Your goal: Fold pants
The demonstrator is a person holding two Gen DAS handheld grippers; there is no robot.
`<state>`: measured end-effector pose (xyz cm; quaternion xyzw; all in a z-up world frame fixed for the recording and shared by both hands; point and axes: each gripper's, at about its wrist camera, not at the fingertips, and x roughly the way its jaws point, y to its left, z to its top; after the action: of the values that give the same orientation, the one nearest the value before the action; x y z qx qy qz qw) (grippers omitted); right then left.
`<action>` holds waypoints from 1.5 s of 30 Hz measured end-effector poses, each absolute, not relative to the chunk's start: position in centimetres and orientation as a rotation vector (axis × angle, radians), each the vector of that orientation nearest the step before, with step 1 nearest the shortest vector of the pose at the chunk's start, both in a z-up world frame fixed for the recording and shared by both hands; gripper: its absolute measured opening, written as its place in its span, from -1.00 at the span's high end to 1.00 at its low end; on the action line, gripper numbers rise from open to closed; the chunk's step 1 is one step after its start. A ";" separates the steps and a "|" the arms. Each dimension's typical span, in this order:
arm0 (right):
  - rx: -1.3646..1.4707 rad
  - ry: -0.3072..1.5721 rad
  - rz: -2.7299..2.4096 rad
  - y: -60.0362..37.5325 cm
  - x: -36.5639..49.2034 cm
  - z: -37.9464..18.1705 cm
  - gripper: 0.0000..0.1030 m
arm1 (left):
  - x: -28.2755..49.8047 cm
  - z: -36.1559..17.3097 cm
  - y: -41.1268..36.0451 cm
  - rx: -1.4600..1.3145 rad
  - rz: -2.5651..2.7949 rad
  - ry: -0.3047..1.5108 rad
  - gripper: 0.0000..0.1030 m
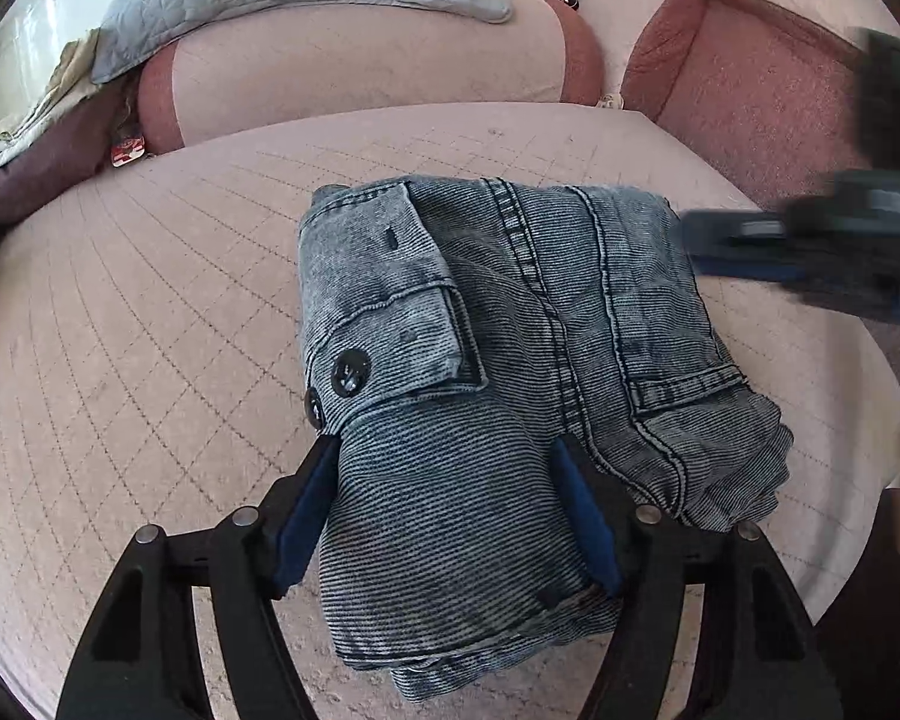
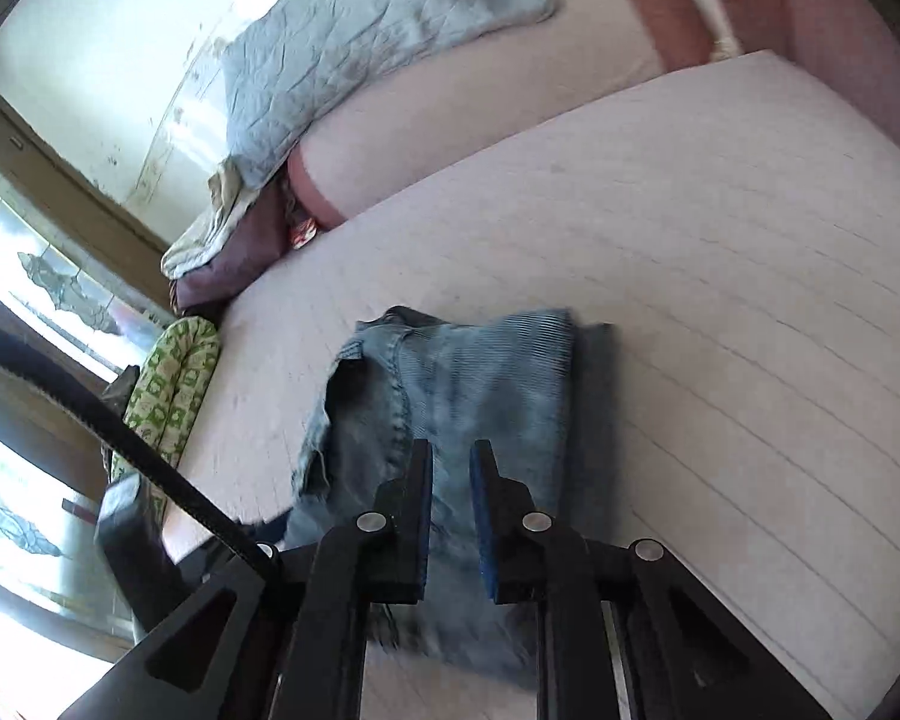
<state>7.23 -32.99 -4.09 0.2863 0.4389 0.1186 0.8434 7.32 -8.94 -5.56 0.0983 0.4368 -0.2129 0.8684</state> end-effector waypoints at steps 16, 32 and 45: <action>0.633 0.848 0.135 -35.2 3.8 -3.6 -0.08 | 3.7 -0.2 -4.4 0.052 -0.425 0.892 -0.39; 0.398 0.729 0.214 -25.6 -1.2 -1.4 -0.18 | 0.9 0.6 1.4 -0.054 -0.126 0.903 -0.43; 0.342 0.918 0.232 -23.2 4.3 -8.4 -0.48 | 0.9 1.2 3.8 -0.028 -0.083 0.876 -0.43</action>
<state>4.35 -23.20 -8.37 0.1641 0.4398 0.1110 0.8760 0.89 3.78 1.22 -0.0134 0.4241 -0.0404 0.9046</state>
